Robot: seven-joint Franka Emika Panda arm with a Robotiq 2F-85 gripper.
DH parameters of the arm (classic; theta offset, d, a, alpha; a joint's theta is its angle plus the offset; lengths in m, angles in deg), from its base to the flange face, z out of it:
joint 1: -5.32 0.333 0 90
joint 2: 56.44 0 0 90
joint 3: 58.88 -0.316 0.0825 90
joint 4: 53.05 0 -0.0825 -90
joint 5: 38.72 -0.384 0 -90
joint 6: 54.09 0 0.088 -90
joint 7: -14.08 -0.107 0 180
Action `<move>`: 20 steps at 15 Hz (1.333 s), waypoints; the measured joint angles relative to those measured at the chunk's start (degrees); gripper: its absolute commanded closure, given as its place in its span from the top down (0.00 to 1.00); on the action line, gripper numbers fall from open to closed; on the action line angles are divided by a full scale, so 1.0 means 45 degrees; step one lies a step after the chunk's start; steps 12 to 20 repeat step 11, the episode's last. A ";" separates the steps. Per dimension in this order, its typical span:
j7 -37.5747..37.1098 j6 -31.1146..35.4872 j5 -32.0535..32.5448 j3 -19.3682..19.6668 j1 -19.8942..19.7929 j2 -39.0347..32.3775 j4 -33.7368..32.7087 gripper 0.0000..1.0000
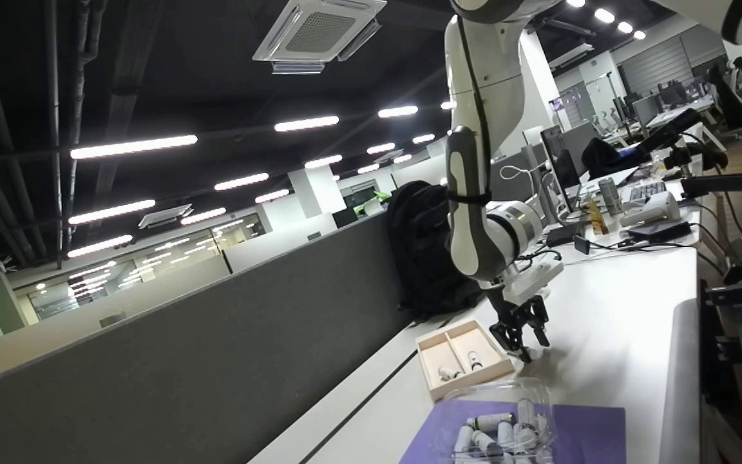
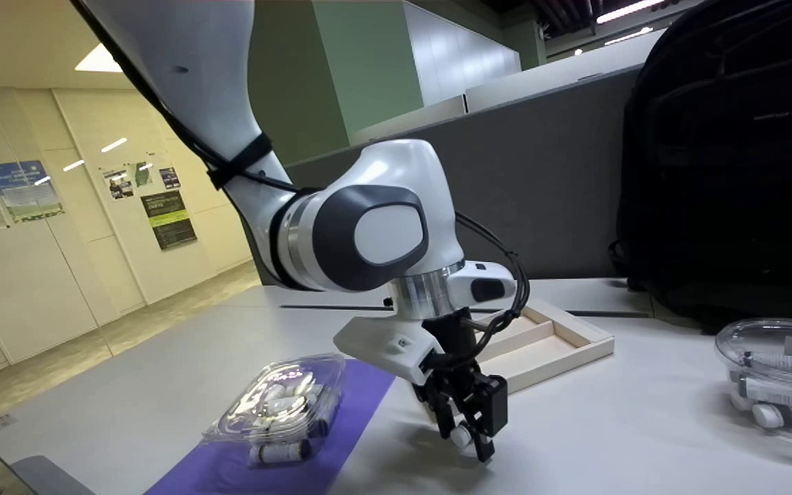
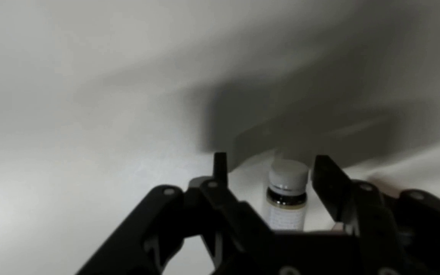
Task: Remove the bottle from the tray and put it on the table
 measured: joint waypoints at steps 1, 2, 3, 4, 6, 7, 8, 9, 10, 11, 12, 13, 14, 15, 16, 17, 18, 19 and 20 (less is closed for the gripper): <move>-0.0019 -0.0042 -0.0042 0.0000 -0.0002 0.0048 0.0000 0.98; -0.0021 -0.0197 -0.0084 -0.0002 -0.0010 0.0131 0.0001 1.00; -0.0020 -0.0441 -0.0125 -0.0008 -0.0026 0.0273 0.0003 1.00; -0.0009 -0.0762 -0.0166 -0.0015 -0.0045 0.0453 0.0008 1.00; 0.0026 -0.1523 -0.0210 -0.0026 -0.0078 0.0932 0.0021 1.00; 0.0027 -0.1908 -0.0210 -0.0026 -0.0085 0.1180 0.0024 1.00; 0.0027 -0.2289 -0.0210 -0.0026 -0.0087 0.1440 0.0028 1.00; 0.0027 -0.2618 -0.0210 -0.0026 -0.0087 0.1685 0.0032 1.00; 0.0025 -0.2886 -0.0210 -0.0025 -0.0086 0.1910 0.0035 1.00; 0.0024 -0.3093 -0.0210 -0.0023 -0.0086 0.2107 0.0040 1.00; 0.0024 -0.3093 -0.0210 -0.0023 -0.0086 0.2107 0.0040 1.00; 0.0024 -0.3093 -0.0210 -0.0023 -0.0086 0.2107 0.0040 1.00; 0.0024 -0.3093 -0.0210 -0.0023 -0.0086 0.2107 0.0040 1.00; 0.0024 -0.3093 -0.0210 -0.0023 -0.0086 0.2107 0.0040 1.00; 0.0024 -0.3093 -0.0210 -0.0023 -0.0086 0.2107 0.0040 1.00; 0.0024 -0.3093 -0.0210 -0.0023 -0.0086 0.2107 0.0040 1.00; 0.0024 -0.3093 -0.0210 -0.0023 -0.0086 0.2107 0.0040 1.00; 0.0024 -0.3093 -0.0210 -0.0023 -0.0086 0.2107 0.0040 1.00; 0.0024 -0.3093 -0.0210 -0.0023 -0.0086 0.2107 0.0040 1.00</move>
